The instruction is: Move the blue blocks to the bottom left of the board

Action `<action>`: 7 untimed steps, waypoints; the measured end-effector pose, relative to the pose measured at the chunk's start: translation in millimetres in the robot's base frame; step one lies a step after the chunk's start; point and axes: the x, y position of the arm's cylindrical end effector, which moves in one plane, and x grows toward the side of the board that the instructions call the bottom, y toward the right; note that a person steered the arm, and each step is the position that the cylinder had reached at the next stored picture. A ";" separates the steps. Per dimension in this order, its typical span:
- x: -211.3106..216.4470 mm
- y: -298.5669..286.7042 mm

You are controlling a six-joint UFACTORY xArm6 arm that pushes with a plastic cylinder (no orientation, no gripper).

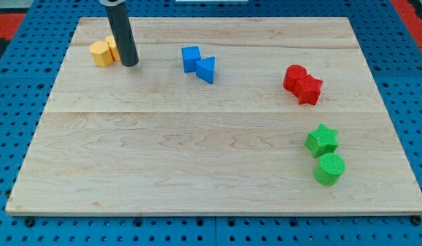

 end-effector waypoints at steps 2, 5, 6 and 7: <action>-18.5 -2.7; -67.4 97.9; -16.1 160.5; 20.9 123.7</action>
